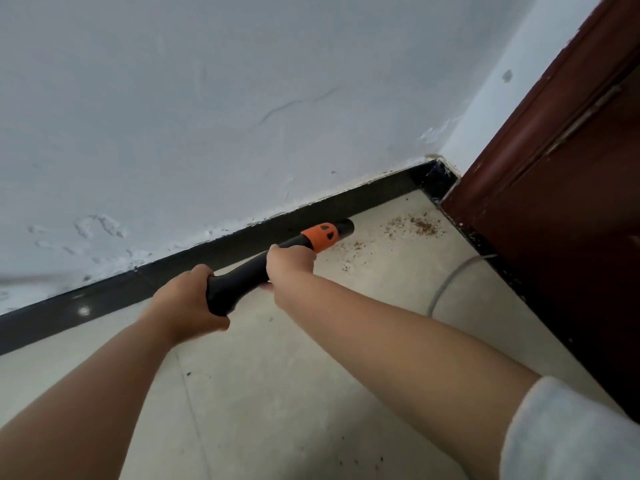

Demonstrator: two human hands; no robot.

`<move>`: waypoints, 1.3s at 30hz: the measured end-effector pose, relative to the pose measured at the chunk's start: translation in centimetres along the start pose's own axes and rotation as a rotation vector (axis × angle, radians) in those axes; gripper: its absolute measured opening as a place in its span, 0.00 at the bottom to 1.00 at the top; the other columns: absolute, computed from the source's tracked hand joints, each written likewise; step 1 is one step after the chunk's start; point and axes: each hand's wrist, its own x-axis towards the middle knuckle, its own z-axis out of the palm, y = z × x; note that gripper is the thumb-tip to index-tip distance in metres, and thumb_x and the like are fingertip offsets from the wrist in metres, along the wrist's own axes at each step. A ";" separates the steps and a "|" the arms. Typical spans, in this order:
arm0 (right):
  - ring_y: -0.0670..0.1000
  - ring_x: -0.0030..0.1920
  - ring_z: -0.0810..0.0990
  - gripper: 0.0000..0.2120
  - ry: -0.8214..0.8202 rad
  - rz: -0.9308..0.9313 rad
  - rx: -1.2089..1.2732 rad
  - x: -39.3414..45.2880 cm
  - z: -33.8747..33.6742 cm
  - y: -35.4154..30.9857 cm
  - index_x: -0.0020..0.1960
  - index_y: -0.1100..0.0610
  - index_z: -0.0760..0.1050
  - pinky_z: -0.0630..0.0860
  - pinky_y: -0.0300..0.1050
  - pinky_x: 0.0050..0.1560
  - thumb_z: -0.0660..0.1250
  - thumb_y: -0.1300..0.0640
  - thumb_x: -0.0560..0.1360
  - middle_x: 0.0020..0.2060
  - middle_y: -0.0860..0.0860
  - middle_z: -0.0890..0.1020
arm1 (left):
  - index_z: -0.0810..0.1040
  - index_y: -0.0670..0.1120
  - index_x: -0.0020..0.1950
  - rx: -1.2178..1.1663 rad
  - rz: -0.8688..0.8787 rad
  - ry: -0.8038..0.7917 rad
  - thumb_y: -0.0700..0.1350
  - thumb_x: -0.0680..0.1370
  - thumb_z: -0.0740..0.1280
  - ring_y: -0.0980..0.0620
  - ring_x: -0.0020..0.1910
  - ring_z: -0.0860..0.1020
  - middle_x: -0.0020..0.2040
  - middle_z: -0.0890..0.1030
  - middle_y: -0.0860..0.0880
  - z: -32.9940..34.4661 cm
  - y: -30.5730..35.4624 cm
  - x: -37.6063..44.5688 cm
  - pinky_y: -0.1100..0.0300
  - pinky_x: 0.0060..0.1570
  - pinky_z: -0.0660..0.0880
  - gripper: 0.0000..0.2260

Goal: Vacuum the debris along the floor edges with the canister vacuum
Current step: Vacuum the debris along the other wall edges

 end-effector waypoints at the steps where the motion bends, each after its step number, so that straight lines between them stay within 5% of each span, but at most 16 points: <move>1: 0.62 0.61 0.74 0.29 -0.003 0.009 -0.011 -0.3 1.1 0.5 0.72 0.61 0.54 0.74 0.55 0.61 0.64 0.62 0.76 0.63 0.61 0.72 | 0.70 0.46 0.49 0.000 -0.012 0.005 0.44 0.65 0.74 0.50 0.40 0.75 0.39 0.75 0.51 -0.2 -1.1 -0.4 0.60 0.34 0.67 0.18; 15: 0.61 0.58 0.76 0.22 -0.016 0.006 -0.113 0.7 5.7 3.9 0.68 0.62 0.62 0.76 0.54 0.59 0.63 0.59 0.76 0.61 0.60 0.74 | 0.68 0.47 0.48 0.121 -0.087 0.030 0.49 0.65 0.72 0.50 0.39 0.74 0.41 0.74 0.50 0.2 -5.5 -1.4 0.60 0.34 0.68 0.18; 19: 0.58 0.54 0.77 0.21 0.012 -0.014 -0.111 2.3 3.7 3.0 0.67 0.62 0.62 0.75 0.47 0.56 0.62 0.59 0.77 0.56 0.57 0.75 | 0.68 0.47 0.47 0.127 -0.077 0.022 0.49 0.65 0.72 0.51 0.38 0.74 0.40 0.74 0.51 1.0 -3.0 -0.5 0.60 0.32 0.68 0.18; 24: 0.60 0.58 0.76 0.21 0.030 -0.013 -0.070 4.3 -0.5 0.3 0.67 0.62 0.63 0.76 0.54 0.59 0.62 0.59 0.77 0.58 0.59 0.74 | 0.67 0.47 0.49 0.162 -0.029 -0.012 0.51 0.66 0.72 0.52 0.38 0.73 0.40 0.72 0.52 2.3 1.6 1.9 0.61 0.31 0.66 0.19; 39: 0.62 0.58 0.76 0.17 0.093 -0.085 0.087 12.2 -12.9 -8.6 0.64 0.63 0.66 0.79 0.55 0.52 0.63 0.59 0.78 0.53 0.59 0.73 | 0.66 0.45 0.49 0.112 0.070 -0.076 0.49 0.67 0.72 0.49 0.39 0.75 0.38 0.70 0.51 5.1 16.8 10.6 0.59 0.35 0.71 0.19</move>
